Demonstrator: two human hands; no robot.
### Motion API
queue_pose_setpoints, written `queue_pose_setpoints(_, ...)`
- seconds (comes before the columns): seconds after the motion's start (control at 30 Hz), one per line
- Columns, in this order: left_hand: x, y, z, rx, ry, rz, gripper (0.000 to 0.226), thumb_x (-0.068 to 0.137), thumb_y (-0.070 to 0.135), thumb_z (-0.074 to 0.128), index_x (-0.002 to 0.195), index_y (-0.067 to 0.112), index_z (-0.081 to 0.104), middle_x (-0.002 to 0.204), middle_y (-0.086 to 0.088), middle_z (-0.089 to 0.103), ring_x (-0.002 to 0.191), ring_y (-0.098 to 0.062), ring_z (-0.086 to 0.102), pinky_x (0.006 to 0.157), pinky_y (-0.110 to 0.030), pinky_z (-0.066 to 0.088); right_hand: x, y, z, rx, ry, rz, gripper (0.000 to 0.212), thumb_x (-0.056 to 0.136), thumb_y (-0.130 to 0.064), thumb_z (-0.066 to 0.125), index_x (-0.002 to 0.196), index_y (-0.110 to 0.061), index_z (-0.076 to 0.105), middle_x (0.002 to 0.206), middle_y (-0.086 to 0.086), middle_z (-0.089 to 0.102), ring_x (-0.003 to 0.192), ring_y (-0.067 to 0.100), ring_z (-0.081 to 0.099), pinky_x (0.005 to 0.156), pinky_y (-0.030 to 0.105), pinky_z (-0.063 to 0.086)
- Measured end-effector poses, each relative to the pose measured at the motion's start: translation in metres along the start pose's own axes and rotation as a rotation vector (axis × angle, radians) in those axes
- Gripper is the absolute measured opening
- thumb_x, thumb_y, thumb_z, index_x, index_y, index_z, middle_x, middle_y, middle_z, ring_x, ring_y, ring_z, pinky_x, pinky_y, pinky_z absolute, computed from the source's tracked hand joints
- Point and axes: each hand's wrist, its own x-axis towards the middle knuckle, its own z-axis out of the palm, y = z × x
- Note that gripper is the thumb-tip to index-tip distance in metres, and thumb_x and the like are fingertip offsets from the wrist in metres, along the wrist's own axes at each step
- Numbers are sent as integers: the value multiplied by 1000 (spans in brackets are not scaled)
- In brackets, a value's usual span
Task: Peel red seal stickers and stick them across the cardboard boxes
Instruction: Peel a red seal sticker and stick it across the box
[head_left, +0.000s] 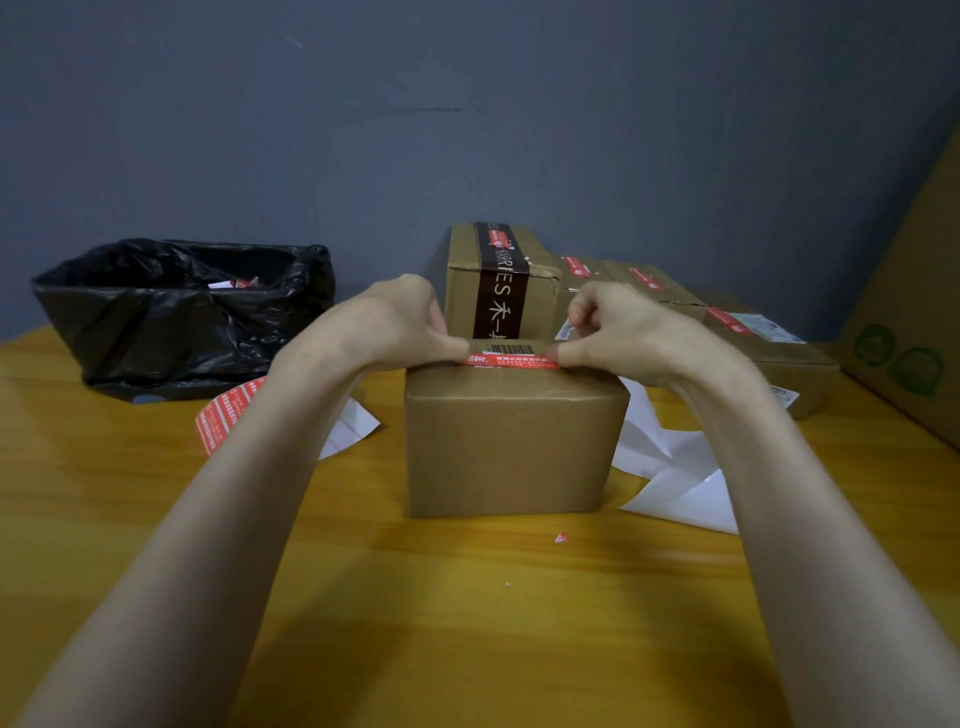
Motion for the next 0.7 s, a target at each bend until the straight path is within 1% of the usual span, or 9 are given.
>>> queue_pose_setpoints(0.07,-1,-4,-2,-52,35,22,23,88,32,61,75,13,65,79,6,61,75,-6,57,67,-24,47,-1,1,-3,57,-1,7,19,83,-18,67,80,-21,48,87,3,61,82,20,57,75,36,46)
queue_pose_setpoints(0.1,-1,-5,-2,-77,67,26,24,90,31,58,79,11,66,78,6,61,74,-5,56,66,-24,45,-2,0,-4,99,7,14,17,85,-17,64,79,-20,49,90,6,64,85,21,59,76,35,48)
queue_pose_setpoints(0.17,0,-5,0,-105,127,21,26,92,33,55,88,9,65,77,6,59,72,-7,53,67,-26,44,-2,-3,-3,134,45,26,20,90,-20,60,74,-18,48,79,4,62,77,18,56,66,27,43)
queue_pose_setpoints(0.23,2,-1,7,-95,157,5,28,89,40,57,84,13,61,75,4,58,72,-10,54,71,-31,47,-1,-7,2,59,95,38,27,89,-31,60,70,-18,45,72,-2,53,69,13,49,56,24,35)
queue_pose_setpoints(0.33,5,3,19,-33,209,-23,35,81,52,62,73,19,51,74,5,55,82,-18,56,80,-37,48,-2,-12,12,-67,133,70,35,82,-47,64,78,-18,45,81,-4,47,77,14,45,52,25,28)
queue_pose_setpoints(0.43,6,5,24,-6,245,-47,41,76,57,64,74,21,45,75,5,50,89,-22,55,83,-40,47,-1,-14,15,-99,125,81,45,78,-52,66,94,-15,45,94,-2,48,87,16,45,52,24,28)
queue_pose_setpoints(0.57,6,6,23,4,211,-61,42,77,53,65,89,18,46,80,4,46,89,-21,51,82,-38,44,0,-13,16,-134,96,66,37,82,-46,65,91,-16,45,83,-4,45,84,16,46,53,24,31)
queue_pose_setpoints(0.63,5,5,19,-27,173,-57,39,80,48,66,92,17,45,79,5,45,86,-18,49,75,-33,43,0,-10,12,-94,63,67,30,85,-38,64,93,-18,44,87,-4,45,88,16,45,55,22,31)
queue_pose_setpoints(0.7,5,2,15,-75,133,-36,33,82,41,66,89,16,46,78,4,47,80,-15,48,68,-30,38,1,-5,7,-28,25,66,23,86,-31,65,87,-20,44,85,-5,45,88,15,46,61,24,34)
